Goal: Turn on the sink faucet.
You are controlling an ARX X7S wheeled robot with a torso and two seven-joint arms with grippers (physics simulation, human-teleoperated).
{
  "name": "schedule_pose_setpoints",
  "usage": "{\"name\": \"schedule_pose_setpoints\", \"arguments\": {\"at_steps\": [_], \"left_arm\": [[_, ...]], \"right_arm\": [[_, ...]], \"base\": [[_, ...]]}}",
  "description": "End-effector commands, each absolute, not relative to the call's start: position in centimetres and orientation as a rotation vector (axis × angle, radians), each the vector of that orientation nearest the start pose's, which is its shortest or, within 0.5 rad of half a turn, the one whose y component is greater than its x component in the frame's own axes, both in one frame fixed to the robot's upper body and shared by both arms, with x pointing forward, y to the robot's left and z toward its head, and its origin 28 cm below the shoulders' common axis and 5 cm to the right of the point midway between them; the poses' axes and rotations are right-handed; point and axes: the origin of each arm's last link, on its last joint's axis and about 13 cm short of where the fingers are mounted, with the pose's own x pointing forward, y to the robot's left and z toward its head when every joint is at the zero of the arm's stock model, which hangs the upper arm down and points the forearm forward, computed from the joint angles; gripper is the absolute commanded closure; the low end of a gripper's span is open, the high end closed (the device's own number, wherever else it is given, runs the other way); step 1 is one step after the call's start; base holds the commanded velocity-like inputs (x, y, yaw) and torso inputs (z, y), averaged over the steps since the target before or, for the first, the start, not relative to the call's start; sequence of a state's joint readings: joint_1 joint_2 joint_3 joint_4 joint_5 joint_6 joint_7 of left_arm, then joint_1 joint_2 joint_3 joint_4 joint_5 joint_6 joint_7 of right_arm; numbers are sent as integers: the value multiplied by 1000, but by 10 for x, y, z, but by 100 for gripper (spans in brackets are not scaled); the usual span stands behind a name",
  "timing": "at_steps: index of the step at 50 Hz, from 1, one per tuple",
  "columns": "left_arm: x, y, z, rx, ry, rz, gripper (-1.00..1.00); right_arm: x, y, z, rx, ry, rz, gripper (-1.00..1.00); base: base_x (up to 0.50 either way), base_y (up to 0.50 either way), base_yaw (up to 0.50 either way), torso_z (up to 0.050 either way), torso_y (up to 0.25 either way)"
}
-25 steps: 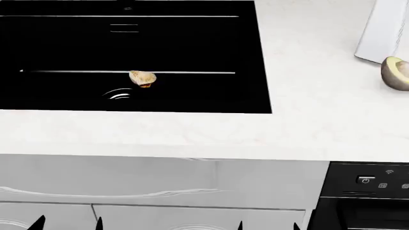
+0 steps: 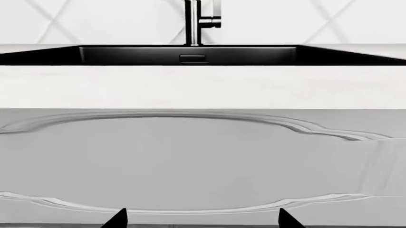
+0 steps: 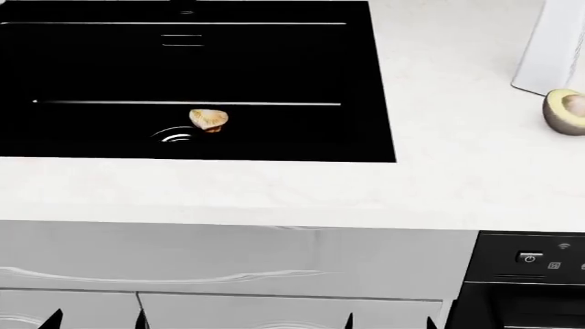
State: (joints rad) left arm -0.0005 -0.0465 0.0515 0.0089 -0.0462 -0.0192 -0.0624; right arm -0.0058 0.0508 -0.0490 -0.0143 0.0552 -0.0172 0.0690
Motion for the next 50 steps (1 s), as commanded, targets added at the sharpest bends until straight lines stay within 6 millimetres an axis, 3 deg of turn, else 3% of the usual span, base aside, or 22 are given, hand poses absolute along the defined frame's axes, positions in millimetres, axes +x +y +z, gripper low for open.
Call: {"name": "schedule_pose_setpoints", "arguments": {"at_steps": [1,32,50], "left_arm": [[209,207,13,-3,22,15,-100],[208,210,11,1,32,14,-100],[209,205,13,21,25,-15,-100]], "right_arm": [[208,-98,17,4,-36,-15,-100],[209,-98,17,18,-31,-20,-100],[209,-99,17,29,-37,-38,-100]], "base": [[0,246,0,0,0],[-37,410,0,0,0],[-2,12,0,0,0]]}}
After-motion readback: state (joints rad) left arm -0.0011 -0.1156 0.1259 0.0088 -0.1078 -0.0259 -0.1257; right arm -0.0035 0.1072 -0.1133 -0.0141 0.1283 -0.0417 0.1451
